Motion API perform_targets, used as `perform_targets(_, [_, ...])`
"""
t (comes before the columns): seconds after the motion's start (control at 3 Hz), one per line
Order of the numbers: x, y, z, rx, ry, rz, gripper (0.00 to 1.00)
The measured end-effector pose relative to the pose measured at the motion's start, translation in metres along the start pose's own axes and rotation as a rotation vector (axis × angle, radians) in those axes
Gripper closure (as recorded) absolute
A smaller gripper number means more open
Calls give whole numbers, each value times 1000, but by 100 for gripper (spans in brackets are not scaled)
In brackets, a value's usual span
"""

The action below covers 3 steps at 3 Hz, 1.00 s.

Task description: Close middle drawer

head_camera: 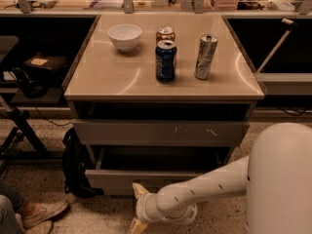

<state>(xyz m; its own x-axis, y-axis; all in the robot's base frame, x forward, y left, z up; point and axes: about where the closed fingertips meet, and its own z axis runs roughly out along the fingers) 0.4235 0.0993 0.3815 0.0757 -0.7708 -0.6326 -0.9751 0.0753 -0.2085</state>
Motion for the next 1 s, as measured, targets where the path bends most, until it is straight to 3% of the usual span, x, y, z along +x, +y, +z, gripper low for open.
perform_targets(0.67, [17, -59, -26, 156, -21, -23, 0])
perform_targets(1.0, [17, -58, -27, 156, -21, -23, 0])
